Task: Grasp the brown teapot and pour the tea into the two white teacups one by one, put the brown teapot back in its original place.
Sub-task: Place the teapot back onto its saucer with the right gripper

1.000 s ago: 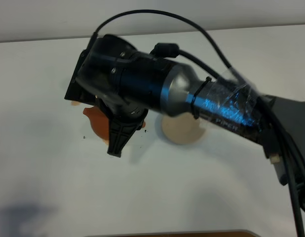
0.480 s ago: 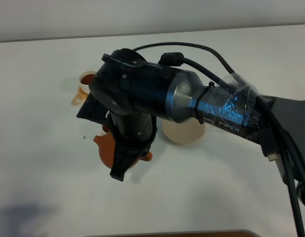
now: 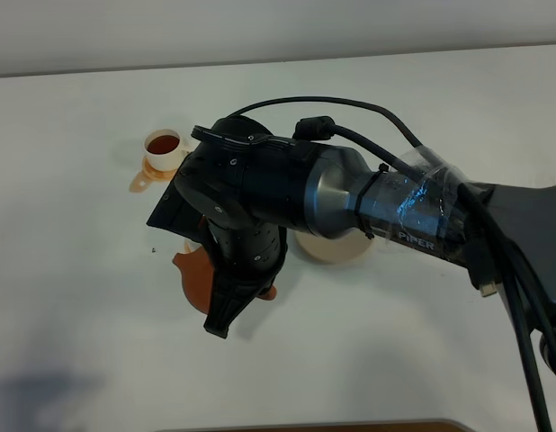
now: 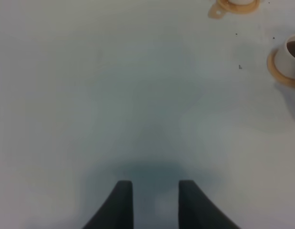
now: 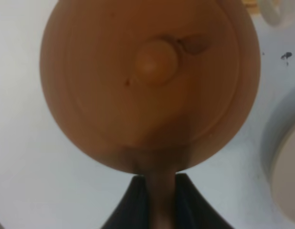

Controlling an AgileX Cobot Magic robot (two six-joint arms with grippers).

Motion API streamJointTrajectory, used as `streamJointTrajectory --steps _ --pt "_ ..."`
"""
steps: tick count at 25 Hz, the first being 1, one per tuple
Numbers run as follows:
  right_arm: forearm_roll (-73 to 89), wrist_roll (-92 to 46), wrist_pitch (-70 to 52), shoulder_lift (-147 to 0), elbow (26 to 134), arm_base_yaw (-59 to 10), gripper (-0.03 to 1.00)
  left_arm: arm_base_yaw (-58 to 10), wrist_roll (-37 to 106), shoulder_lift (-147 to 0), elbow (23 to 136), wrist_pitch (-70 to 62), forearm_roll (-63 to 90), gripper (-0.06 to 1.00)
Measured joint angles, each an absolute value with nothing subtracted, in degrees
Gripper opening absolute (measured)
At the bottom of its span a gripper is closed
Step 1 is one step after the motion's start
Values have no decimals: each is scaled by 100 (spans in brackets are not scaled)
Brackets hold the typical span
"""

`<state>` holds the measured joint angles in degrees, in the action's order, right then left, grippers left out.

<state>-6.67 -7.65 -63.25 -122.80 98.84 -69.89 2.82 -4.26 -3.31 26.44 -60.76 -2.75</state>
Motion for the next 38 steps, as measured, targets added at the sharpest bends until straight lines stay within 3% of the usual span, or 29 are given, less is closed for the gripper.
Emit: streamJointTrajectory --steps 15,30,38 --pt "-807 -770 -6818 -11179 9601 -6373 13 282 -426 -331 2644 -6076 -275 28" --pt "-809 -801 -4539 -10276 7183 -5191 13 282 -426 -331 2644 -6076 -275 28" --pt "-742 -801 -3994 -10612 7016 -5041 13 282 -426 -331 2644 -6076 -275 28"
